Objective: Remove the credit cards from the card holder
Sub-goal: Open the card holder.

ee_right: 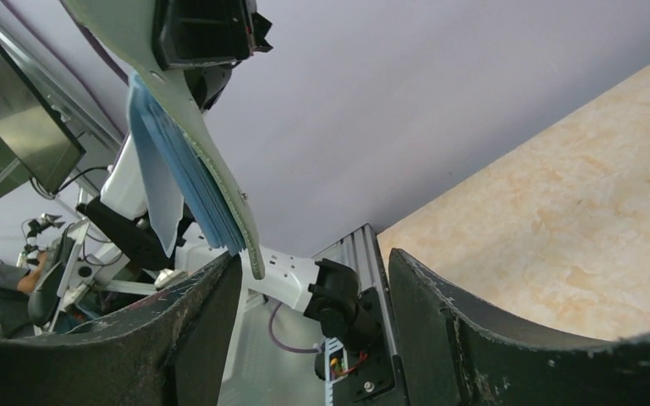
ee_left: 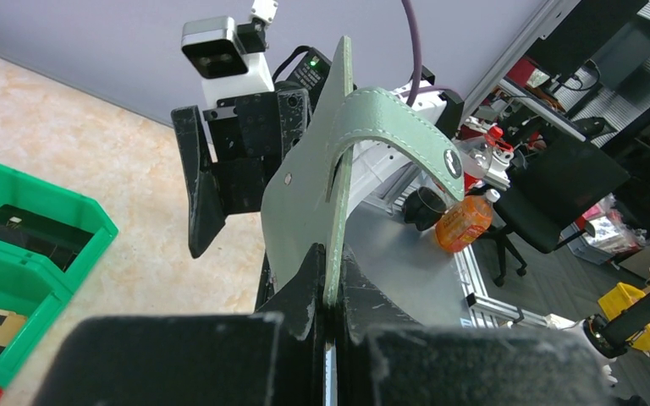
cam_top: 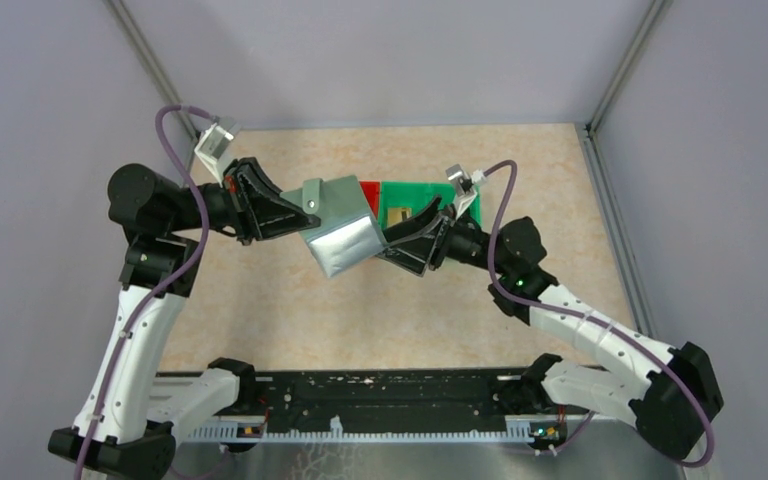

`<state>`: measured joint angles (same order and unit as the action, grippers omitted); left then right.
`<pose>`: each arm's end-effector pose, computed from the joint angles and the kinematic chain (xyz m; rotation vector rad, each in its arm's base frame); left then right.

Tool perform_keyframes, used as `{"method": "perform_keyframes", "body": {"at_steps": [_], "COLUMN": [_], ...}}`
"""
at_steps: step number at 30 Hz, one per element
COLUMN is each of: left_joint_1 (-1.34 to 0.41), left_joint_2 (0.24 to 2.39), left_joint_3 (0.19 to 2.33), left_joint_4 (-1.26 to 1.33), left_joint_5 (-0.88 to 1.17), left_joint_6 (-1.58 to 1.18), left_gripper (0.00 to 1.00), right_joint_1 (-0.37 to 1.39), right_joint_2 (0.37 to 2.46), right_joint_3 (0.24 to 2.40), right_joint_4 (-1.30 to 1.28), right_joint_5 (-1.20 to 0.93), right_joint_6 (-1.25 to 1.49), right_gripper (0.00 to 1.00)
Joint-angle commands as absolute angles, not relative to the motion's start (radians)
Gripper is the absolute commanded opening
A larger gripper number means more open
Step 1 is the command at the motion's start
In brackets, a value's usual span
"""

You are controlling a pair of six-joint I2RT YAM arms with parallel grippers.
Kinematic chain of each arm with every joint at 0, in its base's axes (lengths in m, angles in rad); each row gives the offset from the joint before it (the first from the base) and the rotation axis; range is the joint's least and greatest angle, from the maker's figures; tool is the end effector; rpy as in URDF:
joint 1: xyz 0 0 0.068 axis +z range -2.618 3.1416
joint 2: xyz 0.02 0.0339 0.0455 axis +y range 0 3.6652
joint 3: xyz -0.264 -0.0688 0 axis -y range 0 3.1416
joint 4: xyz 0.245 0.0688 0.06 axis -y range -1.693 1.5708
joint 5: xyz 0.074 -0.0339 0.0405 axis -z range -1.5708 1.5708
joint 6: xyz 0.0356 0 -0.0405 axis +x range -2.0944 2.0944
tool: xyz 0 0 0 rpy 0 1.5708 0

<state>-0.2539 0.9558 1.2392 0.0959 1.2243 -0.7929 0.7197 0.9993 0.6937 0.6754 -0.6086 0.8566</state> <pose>0.1524 -0.0741 0.4871 0.8405 1.4233 -1.5447 0.1559 0.1637 0.3564 -0.5222 1.3809 1.6866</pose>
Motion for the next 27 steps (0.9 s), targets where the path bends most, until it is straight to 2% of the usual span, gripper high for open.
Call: {"method": "perform_keyframes", "body": {"at_steps": [1,7,14,23,27], "left_joint_1": [-0.258,-0.258,-0.258,-0.258,-0.258], "left_joint_2": [0.947,0.939,0.935,0.936,0.938], "left_joint_3": [1.278,1.266,1.265,1.282,1.282], "left_joint_4": [0.110,0.102,0.094,0.088,0.089], "left_joint_5": [1.233,1.239,1.238,1.235,1.229], "left_joint_6": [-0.806,-0.784,-0.768,-0.760,-0.763], "left_gripper": [0.00,0.00,0.00,0.00,0.00], "right_joint_1": [0.742,0.769,0.780,0.787,0.787], "right_joint_2": [1.021,1.057,1.087,1.069,1.042], "right_joint_3": [0.752,0.783,0.813,0.886,0.893], "right_joint_4": [0.771,0.818,0.812,0.652,0.618], "right_joint_5": [-0.579,-0.627,-0.804,-0.833,-0.751], "right_joint_6": [0.845,0.867,0.874,0.763,0.733], "right_gripper": [0.63,0.63,0.63,0.64,0.64]}}
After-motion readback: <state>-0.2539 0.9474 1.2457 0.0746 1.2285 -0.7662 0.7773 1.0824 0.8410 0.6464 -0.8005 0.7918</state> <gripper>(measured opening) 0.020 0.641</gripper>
